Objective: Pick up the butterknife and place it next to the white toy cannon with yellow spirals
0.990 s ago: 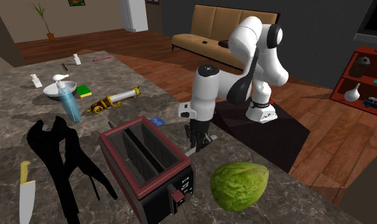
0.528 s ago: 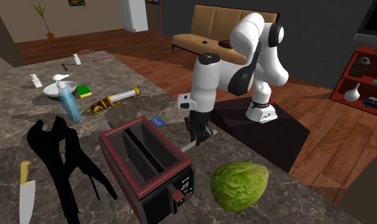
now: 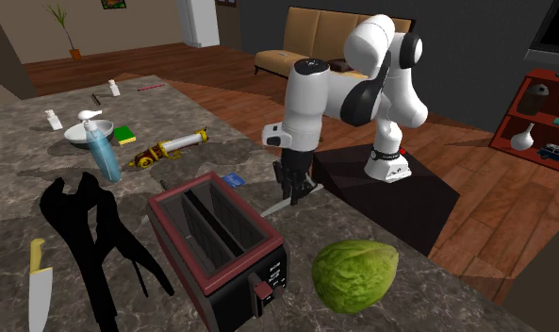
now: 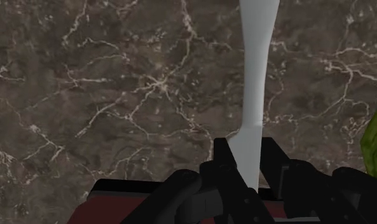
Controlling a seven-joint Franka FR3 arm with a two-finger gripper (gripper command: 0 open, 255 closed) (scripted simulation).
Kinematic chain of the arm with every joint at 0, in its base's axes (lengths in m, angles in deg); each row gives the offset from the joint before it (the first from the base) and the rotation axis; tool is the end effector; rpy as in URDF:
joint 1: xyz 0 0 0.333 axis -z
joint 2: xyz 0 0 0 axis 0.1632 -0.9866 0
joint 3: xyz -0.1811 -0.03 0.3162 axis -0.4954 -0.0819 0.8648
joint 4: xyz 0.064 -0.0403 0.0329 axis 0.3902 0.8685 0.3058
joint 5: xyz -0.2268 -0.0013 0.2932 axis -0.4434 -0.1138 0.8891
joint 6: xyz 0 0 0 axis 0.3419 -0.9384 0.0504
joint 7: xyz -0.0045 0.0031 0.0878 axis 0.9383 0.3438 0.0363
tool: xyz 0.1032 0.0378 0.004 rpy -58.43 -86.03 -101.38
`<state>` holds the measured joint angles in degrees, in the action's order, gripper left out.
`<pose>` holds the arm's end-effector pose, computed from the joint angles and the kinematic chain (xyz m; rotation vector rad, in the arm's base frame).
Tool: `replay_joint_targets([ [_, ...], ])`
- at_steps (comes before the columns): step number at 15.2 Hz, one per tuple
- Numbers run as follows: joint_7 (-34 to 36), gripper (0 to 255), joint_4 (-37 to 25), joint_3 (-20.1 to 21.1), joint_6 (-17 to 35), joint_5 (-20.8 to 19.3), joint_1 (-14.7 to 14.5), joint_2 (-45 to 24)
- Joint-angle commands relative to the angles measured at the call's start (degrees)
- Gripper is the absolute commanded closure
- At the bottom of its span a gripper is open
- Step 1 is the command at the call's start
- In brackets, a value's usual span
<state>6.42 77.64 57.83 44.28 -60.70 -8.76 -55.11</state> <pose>0.5781 0.3769 0.5155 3.0270 0.7367 0.1510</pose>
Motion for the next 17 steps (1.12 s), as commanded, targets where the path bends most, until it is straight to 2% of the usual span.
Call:
replay_joint_targets([
  [1, -0.20, 255, -1.28, 0.07, -1.49, 0.15, -0.05, 0.22],
  [4, -0.38, 255, -2.86, 0.13, -3.11, 0.24, -0.18, 0.28],
  [10, -7.71, 255, 2.33, -1.36, -0.80, 2.50, 6.06, 3.95],
  [17, -16.48, 255, 4.50, -3.60, 0.41, 4.52, 12.49, 5.61],
])
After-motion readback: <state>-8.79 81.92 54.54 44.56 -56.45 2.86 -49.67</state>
